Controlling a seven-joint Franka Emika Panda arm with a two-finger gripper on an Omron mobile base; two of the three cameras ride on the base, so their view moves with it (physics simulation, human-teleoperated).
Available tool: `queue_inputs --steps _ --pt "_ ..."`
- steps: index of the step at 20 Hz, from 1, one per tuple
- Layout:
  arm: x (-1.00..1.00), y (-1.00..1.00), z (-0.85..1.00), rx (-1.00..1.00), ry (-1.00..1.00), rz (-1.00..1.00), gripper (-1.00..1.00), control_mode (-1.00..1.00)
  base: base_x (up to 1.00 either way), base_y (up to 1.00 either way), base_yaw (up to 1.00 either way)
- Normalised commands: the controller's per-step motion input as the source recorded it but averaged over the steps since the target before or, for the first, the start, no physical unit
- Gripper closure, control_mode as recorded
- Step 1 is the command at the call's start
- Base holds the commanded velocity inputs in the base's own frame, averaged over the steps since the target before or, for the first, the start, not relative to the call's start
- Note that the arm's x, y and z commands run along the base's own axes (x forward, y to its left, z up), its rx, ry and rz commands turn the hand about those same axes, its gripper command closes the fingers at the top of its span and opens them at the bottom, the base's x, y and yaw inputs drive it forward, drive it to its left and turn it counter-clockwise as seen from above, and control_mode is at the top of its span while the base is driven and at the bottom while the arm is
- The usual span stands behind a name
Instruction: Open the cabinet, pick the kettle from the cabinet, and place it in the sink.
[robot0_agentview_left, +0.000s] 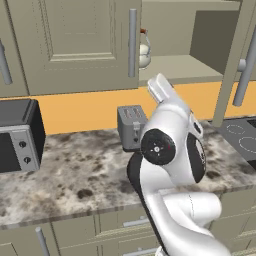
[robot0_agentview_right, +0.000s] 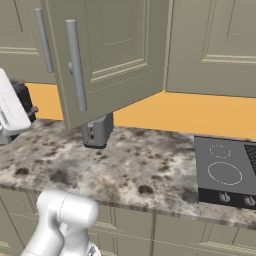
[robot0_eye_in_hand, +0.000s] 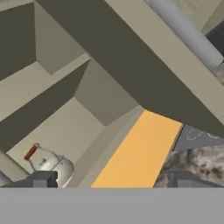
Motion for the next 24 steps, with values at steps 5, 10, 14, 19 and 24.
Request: queue_inputs --steps 5,10,14,19,24 --pt "0.1 -0.05 0.02 0.24 0.0 -0.23 -1.0 -1.0 0.0 0.0 0.0" --pt "0.06 -0.12 0.04 0.26 -0.01 -0.13 -1.0 -1.0 0.0 0.0 0.0" --pt "0.07 -0.22 0.01 0.21 -0.04 -0.07 -1.0 -1.0 0.0 0.0 0.0" --pt "0.04 -0.16 0.0 0.14 -0.06 -0.09 -1.0 -1.0 0.0 0.0 0.0" --pt "0.11 -0.08 -0.1 0.03 -0.11 -0.13 -1.0 -1.0 0.0 0.0 0.0"
